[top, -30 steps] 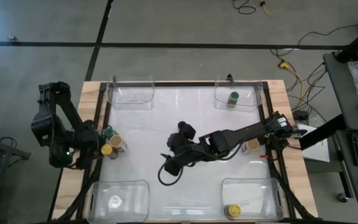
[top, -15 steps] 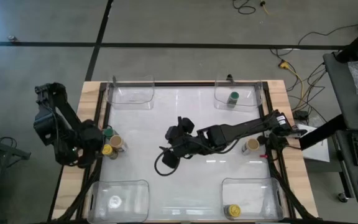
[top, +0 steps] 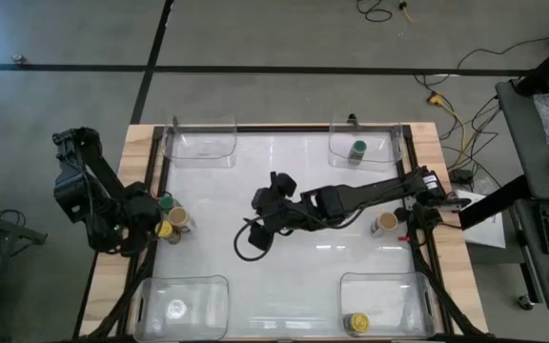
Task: Sort spices by type
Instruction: Put the yellow seasoning bottle into the bottom right transparent bin
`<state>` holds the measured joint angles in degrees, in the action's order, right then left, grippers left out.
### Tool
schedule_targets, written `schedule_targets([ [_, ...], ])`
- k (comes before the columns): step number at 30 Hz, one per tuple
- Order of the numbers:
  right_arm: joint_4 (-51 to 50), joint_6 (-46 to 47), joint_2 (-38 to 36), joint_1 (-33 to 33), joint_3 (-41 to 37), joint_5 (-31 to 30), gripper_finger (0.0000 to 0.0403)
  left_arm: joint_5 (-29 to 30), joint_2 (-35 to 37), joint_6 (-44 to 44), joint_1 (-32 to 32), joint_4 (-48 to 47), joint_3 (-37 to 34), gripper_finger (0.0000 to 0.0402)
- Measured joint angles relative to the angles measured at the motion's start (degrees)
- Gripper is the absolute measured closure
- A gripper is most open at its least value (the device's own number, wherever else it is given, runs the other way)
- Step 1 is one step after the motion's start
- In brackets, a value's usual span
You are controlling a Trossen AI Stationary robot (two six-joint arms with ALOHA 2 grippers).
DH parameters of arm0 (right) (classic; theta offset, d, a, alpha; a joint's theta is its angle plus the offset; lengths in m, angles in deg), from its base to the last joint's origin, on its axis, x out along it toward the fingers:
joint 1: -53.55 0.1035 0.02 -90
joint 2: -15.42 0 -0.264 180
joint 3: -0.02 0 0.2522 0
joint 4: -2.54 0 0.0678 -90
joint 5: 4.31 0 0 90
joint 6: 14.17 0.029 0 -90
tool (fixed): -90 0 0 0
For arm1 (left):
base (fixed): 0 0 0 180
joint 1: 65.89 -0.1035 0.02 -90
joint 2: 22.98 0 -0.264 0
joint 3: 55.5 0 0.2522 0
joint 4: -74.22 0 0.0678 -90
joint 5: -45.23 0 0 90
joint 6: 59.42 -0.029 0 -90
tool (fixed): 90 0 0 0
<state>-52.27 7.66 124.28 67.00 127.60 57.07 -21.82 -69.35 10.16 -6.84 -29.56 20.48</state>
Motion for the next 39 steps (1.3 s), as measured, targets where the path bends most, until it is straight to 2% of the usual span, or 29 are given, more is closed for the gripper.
schedule_targets([
  [13,-0.13,0.79,0.00,-0.28,-0.04,0.07,0.0060,-3.16,-2.19,-6.05,-0.02,0.07,-0.31,0.0032],
  [20,-0.19,0.91,-0.02,0.79,-0.04,0.11,0.0068,-3.35,-0.76,-6.53,-0.02,0.00,-2.67,0.0031],
  [22,-0.18,0.91,-0.02,0.98,-0.04,0.11,0.0069,-5.17,-0.47,-6.51,-0.02,0.03,-4.40,0.0031],
  [25,-0.18,1.08,-0.02,1.17,-0.04,0.09,0.0067,-8.42,0.36,-4.41,-0.02,0.83,-8.41,0.0031],
  [30,-0.20,1.09,-0.02,1.18,-0.28,0.09,0.0060,-8.73,0.94,-1.77,-0.16,2.17,-13.30,0.0031],
  [39,-0.18,0.67,-0.02,0.88,-0.37,0.09,0.0067,-8.08,1.83,7.94,-5.02,2.15,-13.71,0.0040],
])
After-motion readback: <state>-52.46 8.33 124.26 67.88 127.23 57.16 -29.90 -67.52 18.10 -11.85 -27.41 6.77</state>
